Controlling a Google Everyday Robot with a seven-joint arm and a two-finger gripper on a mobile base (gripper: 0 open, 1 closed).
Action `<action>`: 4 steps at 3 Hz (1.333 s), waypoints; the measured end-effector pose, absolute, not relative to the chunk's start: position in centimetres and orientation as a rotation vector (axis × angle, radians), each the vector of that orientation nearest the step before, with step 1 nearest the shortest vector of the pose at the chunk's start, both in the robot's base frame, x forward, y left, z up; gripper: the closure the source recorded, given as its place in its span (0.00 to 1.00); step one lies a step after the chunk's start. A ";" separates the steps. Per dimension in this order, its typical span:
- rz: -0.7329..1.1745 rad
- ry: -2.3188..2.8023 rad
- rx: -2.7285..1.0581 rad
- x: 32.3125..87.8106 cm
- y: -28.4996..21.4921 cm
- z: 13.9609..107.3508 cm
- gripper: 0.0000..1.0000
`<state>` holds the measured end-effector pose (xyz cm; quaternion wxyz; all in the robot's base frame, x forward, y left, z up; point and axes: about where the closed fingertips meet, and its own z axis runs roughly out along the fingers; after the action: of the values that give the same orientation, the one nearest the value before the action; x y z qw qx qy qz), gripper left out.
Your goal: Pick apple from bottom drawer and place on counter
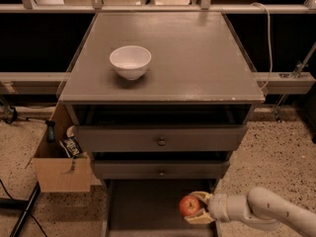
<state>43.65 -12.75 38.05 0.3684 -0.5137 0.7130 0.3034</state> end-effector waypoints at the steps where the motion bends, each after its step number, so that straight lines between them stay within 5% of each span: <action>1: 0.681 1.844 -1.293 44.9 -15.9 45.5 1.00; 4: 0.552 1.827 -1.226 46.1 -18.5 53.7 1.00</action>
Offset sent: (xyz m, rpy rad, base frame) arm 0.0331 -0.0943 0.2130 -0.0462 -0.1487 -0.2599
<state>46.14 -18.53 53.68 0.4229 -0.4899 0.7298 0.2204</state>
